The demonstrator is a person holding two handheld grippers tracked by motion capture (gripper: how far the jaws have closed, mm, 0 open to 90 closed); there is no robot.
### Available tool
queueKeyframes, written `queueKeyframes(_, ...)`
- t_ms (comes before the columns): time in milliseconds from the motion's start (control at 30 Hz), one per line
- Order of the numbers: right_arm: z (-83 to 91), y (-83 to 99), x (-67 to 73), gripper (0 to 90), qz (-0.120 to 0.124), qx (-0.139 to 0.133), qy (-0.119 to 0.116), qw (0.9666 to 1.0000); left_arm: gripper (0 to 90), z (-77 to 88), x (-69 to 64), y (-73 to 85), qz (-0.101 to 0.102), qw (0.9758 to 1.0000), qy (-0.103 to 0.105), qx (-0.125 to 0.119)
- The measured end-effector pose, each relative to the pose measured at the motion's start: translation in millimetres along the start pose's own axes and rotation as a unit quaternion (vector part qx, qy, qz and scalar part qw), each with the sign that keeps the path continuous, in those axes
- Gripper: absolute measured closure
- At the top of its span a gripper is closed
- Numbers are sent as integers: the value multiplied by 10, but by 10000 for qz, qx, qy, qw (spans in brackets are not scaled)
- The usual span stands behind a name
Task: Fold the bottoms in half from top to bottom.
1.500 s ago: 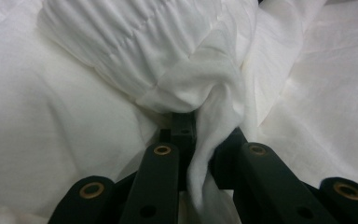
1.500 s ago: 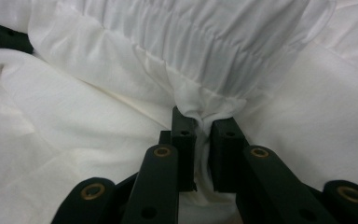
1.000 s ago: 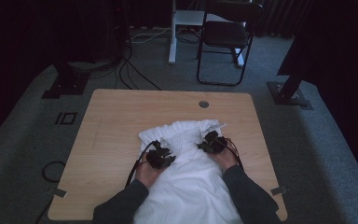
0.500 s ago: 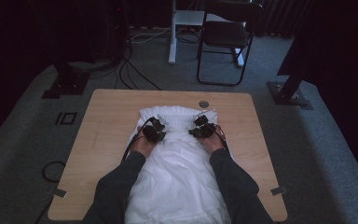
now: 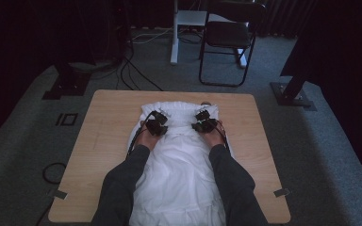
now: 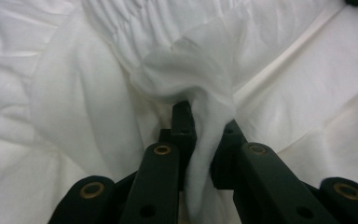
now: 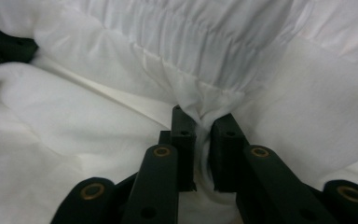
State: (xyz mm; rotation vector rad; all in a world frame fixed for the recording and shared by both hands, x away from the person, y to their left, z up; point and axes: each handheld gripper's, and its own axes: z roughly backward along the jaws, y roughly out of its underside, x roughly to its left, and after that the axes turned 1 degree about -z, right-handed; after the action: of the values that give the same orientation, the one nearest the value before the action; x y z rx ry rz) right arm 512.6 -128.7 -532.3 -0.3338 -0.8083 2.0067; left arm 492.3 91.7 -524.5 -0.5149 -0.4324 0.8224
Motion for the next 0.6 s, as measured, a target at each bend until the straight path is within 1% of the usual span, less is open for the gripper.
queueKeyframes(33,43,-3,-5,824,-48,-100,-62,9999,834,35,19,-3,103,9999,53,-64)
queueKeyframes(67,107,-10,-14,827,-122,-270,-161,9994,838,172,49,-25,138,9993,77,-329)
queueKeyframes(100,107,-10,-14,827,-122,-270,-161,9994,839,172,49,-25,138,9993,77,-329)
queueKeyframes(133,190,-23,-25,827,-163,-465,-234,9985,839,172,49,-25,138,9993,77,-329)
queueKeyframes(167,190,-23,-25,827,-163,-465,-234,9985,839,400,106,-67,223,9963,174,-807)
queueKeyframes(200,409,-68,-40,829,-150,-878,-386,9953,840,518,126,-90,238,9941,226,-1030)
queueKeyframes(267,623,-127,-34,829,6,-1183,-419,9921,840,754,132,-140,236,9889,270,-1445)
queueKeyframes(300,735,-160,-24,830,90,-1327,-416,9902,841,868,125,-166,187,9868,299,-1583)
queueKeyframes(367,968,-236,-1,832,267,-1576,-375,9864,840,1086,78,-231,41,9825,278,-1840)
queueKeyframes(400,1202,-309,15,832,410,-1827,-313,9818,840,1194,48,-258,-37,9792,282,-2007)
queueKeyframes(433,1202,-309,15,832,410,-1827,-313,9818,840,1303,17,-284,-97,9768,294,-2119)
queueKeyframes(500,1425,-359,22,832,482,-2070,-317,9766,840,1514,-60,-312,-239,9705,334,-2377)
queueKeyframes(567,1617,-373,30,832,548,-2244,-386,9722,840,1690,-146,-298,-394,9652,389,-2555)
queueKeyframes(600,1697,-361,39,832,577,-2291,-434,9707,840,1757,-184,-278,-485,9639,414,-2586)
